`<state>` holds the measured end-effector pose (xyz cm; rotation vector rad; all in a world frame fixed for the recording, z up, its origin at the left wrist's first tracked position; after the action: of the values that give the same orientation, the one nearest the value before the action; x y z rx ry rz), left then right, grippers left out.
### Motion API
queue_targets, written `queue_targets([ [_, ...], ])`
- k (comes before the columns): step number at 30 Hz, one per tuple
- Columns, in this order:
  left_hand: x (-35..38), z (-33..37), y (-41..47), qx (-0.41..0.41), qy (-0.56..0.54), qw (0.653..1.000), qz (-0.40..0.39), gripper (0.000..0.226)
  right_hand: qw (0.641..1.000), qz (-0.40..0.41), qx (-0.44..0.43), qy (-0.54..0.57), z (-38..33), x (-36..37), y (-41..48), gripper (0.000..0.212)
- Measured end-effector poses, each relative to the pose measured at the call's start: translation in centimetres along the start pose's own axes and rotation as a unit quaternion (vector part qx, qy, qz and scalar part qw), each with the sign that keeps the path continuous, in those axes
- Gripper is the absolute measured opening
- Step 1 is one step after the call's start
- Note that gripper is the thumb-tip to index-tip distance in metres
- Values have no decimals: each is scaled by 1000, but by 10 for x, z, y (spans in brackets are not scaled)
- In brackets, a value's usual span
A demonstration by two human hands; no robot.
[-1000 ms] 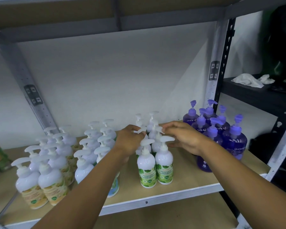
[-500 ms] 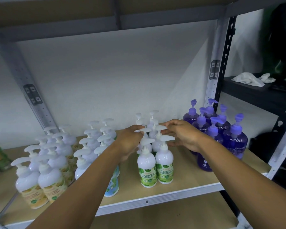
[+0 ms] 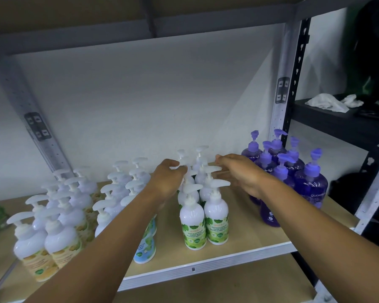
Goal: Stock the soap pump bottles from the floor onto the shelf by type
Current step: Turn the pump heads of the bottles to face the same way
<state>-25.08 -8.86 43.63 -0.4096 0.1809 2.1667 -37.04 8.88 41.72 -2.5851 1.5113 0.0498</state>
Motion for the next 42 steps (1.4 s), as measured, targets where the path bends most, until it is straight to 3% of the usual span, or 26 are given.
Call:
queue_targets([
  [5,-7,11,19,6,23,999,45,46,1000,2,-15,-21,-8,6,12,49],
  [10,-4,17,32,1,61,998,34,49,999,-28,-3,-39,-16,18,19,19],
  [14,2,17,37,-5,65,998,21,28,999,-20,4,-49,-21,20,20,9],
  [18,4,16,39,0,67,998,10,28,999,-17,4,-43,-20,18,22,7],
  [21,3,17,37,5,75,997,-8,9,999,-32,2,-34,-18,17,26,4],
  [27,3,15,38,7,85,996,-37,12,999,-44,22,-13,-15,13,35,23],
  [33,3,13,38,4,83,995,-46,23,997,-67,40,-7,-12,11,39,26],
  [42,3,12,38,10,79,996,-40,16,996,-73,46,2,-9,10,43,27],
])
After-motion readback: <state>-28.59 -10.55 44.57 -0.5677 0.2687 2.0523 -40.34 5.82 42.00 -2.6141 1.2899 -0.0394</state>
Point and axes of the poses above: each hand's wrist, its own y-axis towards the middle knuckle, its own x-axis out of the palm, z = x × y, the point moved 4 cm from there along y, towards the middle knuckle, and after that the axes turned 4 degrees about z, right-handed, at the moved point
